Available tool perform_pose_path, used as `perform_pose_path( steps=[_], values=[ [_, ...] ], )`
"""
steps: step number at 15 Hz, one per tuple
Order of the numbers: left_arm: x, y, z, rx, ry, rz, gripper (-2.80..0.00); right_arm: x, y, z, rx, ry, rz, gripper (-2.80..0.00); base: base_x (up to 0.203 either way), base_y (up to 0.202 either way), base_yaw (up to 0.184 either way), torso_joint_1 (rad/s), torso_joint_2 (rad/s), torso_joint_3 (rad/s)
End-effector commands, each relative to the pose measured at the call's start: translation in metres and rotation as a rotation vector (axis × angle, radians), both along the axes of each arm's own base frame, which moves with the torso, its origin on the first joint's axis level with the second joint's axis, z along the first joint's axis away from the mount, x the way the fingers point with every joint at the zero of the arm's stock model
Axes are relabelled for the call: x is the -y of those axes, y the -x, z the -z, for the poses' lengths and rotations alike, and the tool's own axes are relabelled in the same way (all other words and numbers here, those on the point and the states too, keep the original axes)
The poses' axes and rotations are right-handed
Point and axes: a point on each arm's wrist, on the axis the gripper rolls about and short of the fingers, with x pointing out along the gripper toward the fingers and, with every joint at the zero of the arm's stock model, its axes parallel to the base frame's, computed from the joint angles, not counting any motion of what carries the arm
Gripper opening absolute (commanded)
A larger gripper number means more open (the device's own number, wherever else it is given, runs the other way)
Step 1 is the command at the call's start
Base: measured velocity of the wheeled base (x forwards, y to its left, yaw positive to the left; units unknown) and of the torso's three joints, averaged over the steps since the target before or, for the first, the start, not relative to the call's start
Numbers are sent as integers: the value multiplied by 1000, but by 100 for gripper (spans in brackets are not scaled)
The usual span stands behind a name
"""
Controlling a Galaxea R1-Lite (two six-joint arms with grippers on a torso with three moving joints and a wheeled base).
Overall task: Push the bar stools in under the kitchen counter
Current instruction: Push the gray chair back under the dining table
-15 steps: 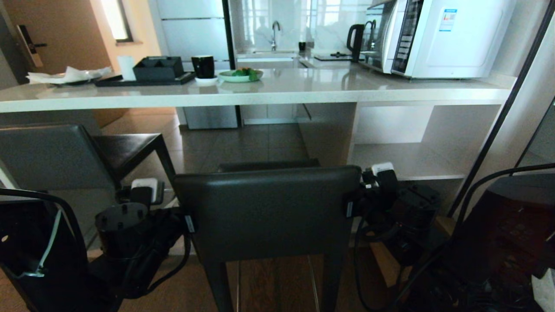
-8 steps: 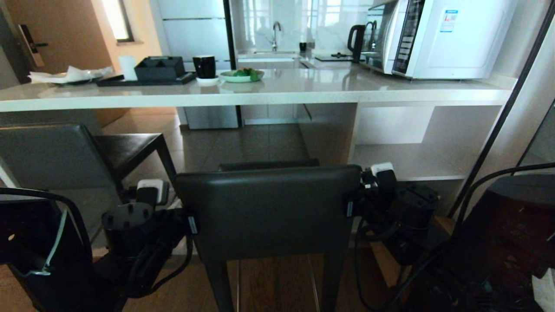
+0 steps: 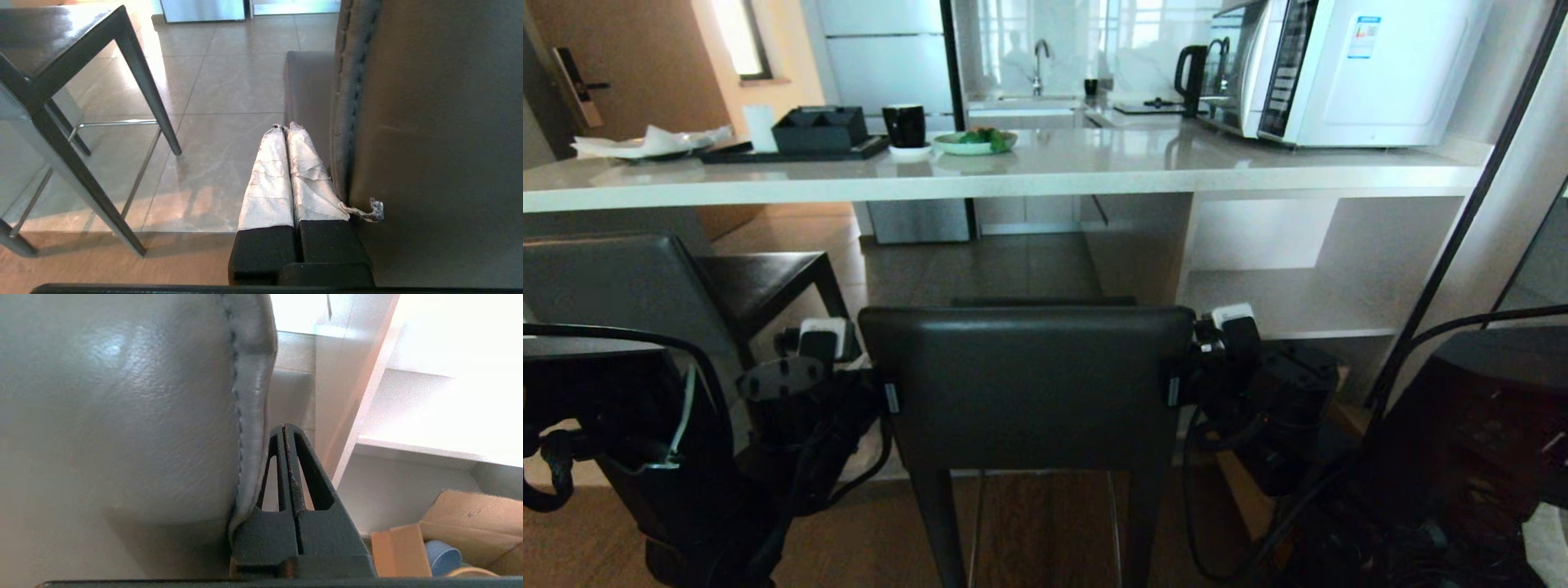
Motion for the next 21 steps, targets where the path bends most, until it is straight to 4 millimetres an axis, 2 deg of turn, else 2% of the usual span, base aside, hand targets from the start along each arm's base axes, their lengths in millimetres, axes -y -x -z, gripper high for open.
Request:
perform_pose_path(
  steps=[1,4,6,11,14,17,21],
  values=[
    [-2,5,-2,0,0,-2,-280,-18,2,0,15,-10,-42,-280,0,0,0,0,0,0],
    [-8,6,-4,0,-3,-23,-280,-30,-6,-6,30,-13,-55,-280,0,0,0,0,0,0],
    [-9,6,-7,13,-5,-26,-280,-34,-5,-9,33,6,-65,-280,0,0,0,0,0,0],
    [-9,5,-8,19,-11,-25,-280,-25,5,-2,16,13,-56,-280,0,0,0,0,0,0],
    [-12,3,-7,18,-13,-33,-280,-23,7,-6,23,9,-55,-280,0,0,0,0,0,0],
    [-23,-8,-7,32,-39,-48,-280,-22,8,-7,25,9,-54,-280,0,0,0,0,0,0],
    [-20,-6,-8,34,-40,-36,-280,-22,7,-8,27,9,-52,-280,0,0,0,0,0,0]
  ],
)
